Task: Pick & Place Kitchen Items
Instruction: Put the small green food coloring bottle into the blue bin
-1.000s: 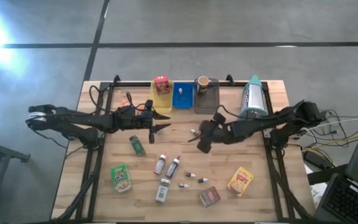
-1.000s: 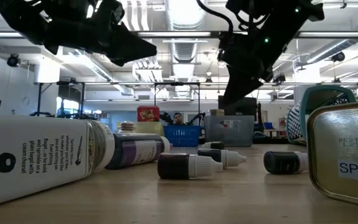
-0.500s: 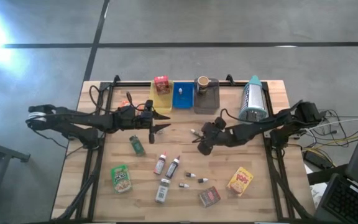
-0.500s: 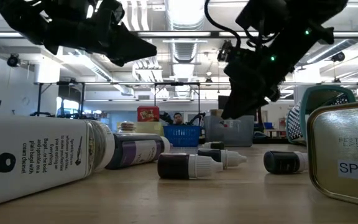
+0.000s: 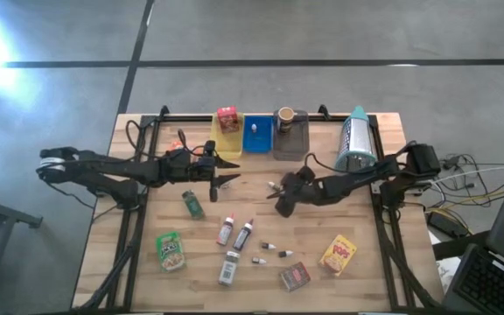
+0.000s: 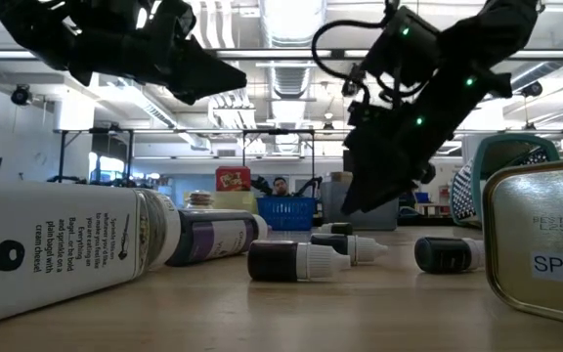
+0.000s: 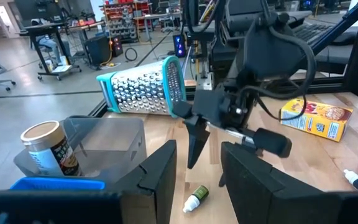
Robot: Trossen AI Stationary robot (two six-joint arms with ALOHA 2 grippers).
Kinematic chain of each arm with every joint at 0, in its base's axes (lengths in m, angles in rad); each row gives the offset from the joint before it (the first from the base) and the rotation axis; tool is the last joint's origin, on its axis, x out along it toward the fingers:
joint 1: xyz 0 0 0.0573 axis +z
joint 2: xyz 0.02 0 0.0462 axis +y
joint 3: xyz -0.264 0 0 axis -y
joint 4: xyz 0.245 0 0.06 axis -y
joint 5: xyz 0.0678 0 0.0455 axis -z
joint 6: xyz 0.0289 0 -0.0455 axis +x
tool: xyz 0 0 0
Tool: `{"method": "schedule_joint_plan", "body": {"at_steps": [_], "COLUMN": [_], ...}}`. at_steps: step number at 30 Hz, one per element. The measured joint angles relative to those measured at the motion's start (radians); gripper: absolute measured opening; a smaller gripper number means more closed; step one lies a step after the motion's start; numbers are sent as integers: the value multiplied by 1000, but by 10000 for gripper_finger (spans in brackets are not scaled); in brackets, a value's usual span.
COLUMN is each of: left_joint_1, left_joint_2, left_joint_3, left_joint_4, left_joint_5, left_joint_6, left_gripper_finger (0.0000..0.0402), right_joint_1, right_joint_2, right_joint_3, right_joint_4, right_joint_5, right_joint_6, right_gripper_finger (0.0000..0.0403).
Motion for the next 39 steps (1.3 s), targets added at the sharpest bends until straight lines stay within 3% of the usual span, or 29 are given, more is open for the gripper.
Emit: {"method": "schedule_joint_plan", "body": {"at_steps": [12,39], "left_joint_1": [0,1], "left_joint_2": [0,0], "left_joint_3": [0,0], "left_joint_4": [-8,-13], "left_joint_5": [0,-5], "left_joint_6": [3,11], "left_gripper_finger": [133,133], "right_joint_1": [-15,-23], "right_joint_2": [95,141], "right_joint_3": [8,11], "right_joint_4": [83,133], "right_joint_5": [-40,-2], "right_joint_6": [-4,10], "right_gripper_finger": [276,138]}}
